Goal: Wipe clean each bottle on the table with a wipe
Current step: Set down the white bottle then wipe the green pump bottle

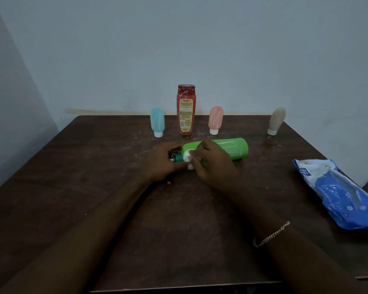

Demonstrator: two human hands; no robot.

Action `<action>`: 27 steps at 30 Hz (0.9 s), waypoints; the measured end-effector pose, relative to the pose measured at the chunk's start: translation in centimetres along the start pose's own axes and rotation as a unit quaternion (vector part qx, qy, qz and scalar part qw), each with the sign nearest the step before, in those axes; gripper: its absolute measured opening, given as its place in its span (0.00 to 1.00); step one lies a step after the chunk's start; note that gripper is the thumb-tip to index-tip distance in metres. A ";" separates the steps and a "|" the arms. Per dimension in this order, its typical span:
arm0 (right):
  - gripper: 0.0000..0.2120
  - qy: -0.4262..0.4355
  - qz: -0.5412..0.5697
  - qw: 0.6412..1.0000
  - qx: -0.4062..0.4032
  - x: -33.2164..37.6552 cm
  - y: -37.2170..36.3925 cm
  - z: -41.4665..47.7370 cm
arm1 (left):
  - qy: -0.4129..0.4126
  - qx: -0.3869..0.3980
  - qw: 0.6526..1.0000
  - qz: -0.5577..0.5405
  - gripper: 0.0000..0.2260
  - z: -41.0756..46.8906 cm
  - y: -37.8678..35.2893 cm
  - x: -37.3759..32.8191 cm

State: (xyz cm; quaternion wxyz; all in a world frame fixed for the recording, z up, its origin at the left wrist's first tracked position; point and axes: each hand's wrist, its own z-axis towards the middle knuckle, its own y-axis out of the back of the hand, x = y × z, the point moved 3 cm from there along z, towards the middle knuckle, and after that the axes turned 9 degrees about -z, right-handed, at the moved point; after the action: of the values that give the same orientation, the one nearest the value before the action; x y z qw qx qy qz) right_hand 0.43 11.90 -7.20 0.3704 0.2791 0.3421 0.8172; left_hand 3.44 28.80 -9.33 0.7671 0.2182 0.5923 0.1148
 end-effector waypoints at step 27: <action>0.11 -0.091 0.013 0.994 -0.065 -1.8 0.3 0.9 | -0.024 0.005 0.999 0.037 0.26 -0.4 0.7 0.2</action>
State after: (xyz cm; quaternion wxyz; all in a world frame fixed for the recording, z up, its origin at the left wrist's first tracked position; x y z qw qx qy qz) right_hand 1.94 10.66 -6.80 0.4069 0.3319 0.2496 0.8136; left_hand 3.14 29.59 -9.27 0.7753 0.2466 0.5657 0.1344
